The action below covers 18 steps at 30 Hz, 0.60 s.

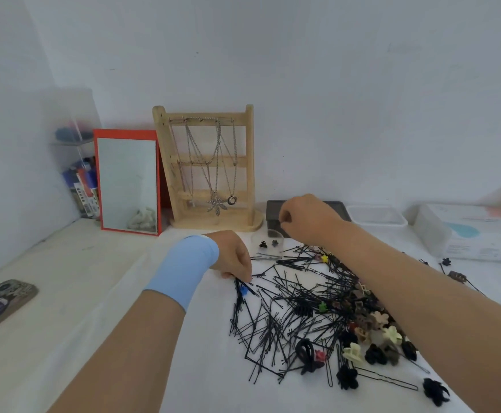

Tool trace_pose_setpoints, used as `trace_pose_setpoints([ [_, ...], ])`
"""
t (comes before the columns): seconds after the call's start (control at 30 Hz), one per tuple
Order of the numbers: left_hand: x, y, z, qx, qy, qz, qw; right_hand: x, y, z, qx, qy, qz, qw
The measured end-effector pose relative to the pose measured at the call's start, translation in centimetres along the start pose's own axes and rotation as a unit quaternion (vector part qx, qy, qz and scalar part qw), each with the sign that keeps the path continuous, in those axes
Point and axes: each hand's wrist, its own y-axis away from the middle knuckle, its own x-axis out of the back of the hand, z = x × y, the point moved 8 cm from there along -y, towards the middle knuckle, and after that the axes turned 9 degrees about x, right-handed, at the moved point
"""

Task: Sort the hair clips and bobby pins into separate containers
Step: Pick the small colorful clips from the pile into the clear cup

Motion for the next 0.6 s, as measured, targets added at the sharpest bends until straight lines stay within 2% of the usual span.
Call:
trace_pose_setpoints([
  [0.07,-0.6,0.1,0.1,0.014,-0.045,-0.020,0.999,-0.2,-0.2,-1.1,0.009,-0.015,-0.008,1.000],
  [0.17,-1.4,0.5,0.6,0.015,-0.078,-0.032,0.996,-1.8,-0.2,-1.9,0.018,0.004,-0.064,0.998],
  [0.33,-1.2,0.7,0.7,-0.004,-0.067,-0.017,0.998,-1.1,0.6,-1.5,0.019,-0.055,-0.038,0.998],
  [0.47,2.4,1.3,1.8,-0.049,0.015,0.066,0.997,-0.3,1.9,-0.8,0.031,-0.059,-0.074,0.995],
  [0.6,5.8,0.4,3.6,-0.079,0.133,0.209,0.966,-0.1,3.9,0.2,0.032,-0.105,-0.156,0.982],
])
